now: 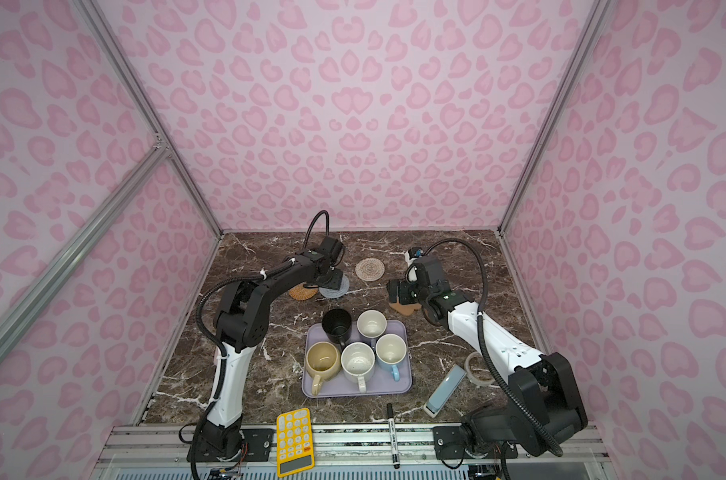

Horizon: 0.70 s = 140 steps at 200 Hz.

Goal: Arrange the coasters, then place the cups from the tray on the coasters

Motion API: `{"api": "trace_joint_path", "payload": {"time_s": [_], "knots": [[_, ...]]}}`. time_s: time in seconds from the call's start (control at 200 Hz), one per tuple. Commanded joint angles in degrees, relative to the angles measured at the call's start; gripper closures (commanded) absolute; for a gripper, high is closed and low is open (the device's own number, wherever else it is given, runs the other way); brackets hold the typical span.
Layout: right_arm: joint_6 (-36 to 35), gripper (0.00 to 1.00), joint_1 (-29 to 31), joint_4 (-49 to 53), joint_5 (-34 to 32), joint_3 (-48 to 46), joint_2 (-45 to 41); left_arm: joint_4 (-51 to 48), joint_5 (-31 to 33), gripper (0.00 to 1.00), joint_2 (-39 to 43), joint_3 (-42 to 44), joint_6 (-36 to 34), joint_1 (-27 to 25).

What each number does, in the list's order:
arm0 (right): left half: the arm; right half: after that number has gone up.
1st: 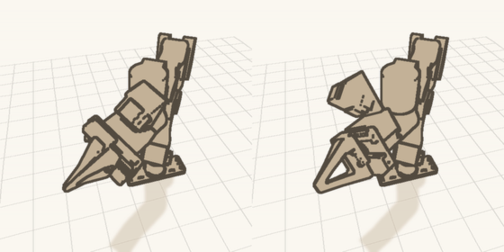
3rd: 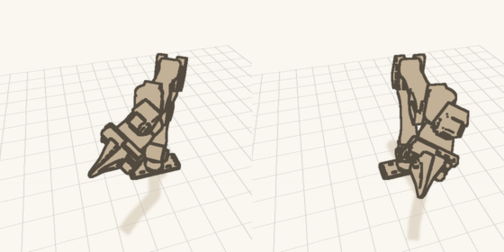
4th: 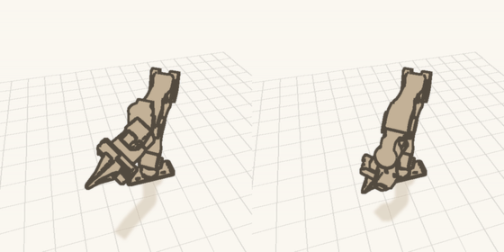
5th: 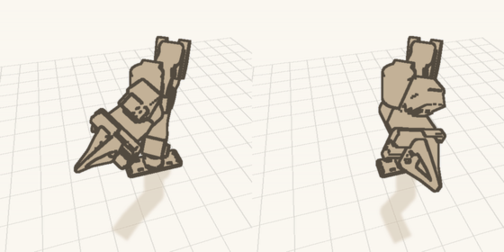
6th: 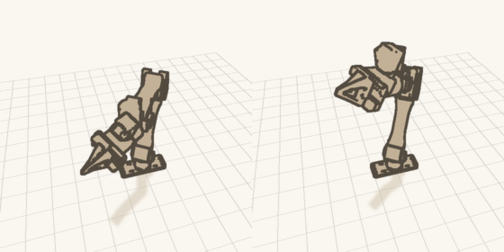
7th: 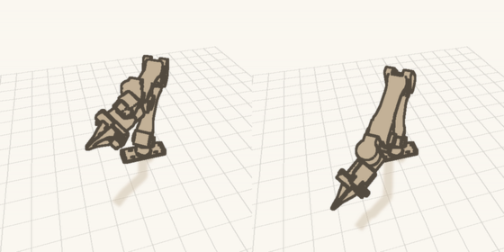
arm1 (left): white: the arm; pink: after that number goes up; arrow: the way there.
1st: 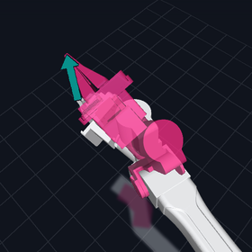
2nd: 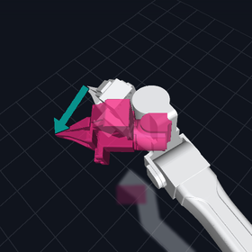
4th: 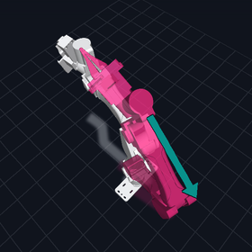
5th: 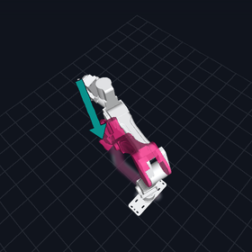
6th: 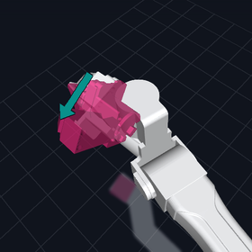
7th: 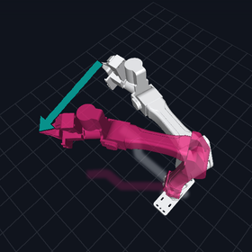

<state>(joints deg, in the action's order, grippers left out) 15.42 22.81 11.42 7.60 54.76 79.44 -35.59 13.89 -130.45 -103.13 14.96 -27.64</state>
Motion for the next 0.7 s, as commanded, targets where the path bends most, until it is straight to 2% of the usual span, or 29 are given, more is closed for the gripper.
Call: {"api": "trace_joint_path", "payload": {"time_s": [0.0, 0.385, 0.695], "knots": [[0.48, 0.0, -0.02, -1.25, 0.75, -0.06, 0.41, -1.99, -0.34, 0.3, -1.55, -1.88, 0.33, 0.44], [0.27, 0.0, -0.04, -0.61, 0.66, 0.42, 0.11, -1.5, -2.08, 0.29, -1.79, -2.18, 0.66, 0.74], [0.05, 0.0, -0.02, 0.27, 1.02, 2.13, 0.62, -1.35, -3.55, 0.18, 3.07, -3.72, 1.48, 0.82]]}}
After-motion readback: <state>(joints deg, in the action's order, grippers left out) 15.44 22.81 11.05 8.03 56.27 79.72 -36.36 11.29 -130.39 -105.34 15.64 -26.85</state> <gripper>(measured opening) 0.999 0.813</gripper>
